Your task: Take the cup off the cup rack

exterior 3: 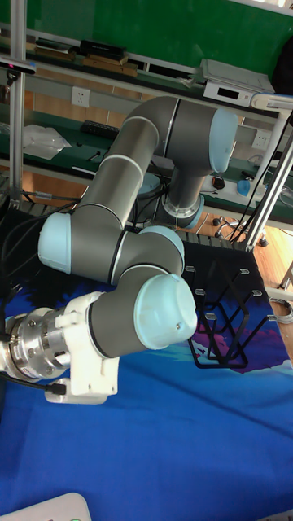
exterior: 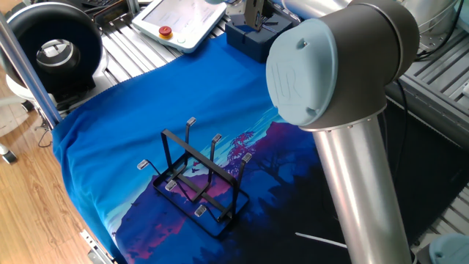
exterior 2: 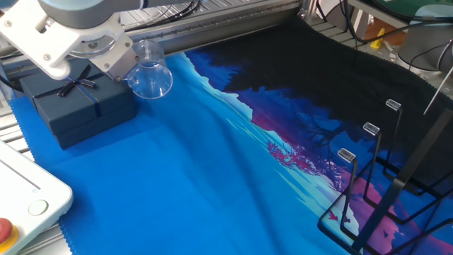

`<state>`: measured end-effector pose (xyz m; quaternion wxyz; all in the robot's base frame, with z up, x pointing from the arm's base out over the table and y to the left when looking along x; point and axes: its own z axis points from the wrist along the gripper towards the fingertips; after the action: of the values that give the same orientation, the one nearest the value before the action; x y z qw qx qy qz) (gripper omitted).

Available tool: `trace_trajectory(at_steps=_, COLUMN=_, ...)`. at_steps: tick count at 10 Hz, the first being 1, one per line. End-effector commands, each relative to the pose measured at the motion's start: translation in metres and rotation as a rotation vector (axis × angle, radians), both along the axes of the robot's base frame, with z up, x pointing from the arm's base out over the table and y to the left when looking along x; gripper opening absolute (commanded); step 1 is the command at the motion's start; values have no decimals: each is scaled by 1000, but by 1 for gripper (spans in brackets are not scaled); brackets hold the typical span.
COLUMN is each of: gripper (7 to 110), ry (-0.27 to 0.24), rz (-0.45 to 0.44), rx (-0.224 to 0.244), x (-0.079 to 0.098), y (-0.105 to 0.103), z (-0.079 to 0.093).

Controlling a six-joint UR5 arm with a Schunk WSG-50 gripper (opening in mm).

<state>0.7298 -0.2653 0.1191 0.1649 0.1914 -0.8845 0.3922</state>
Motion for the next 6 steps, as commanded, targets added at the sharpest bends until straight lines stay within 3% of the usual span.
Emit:
trace_trajectory(at_steps=1, gripper=7, ry=28, rz=-70, rx=28, x=-18, y=6, z=-4)
trace_trajectory(at_steps=3, gripper=7, ry=57, rz=-171, rx=52, x=-41, y=16, z=-6)
trace_trajectory(at_steps=6, gripper=7, ry=78, rz=-206, rx=128, x=-51, y=36, z=-16)
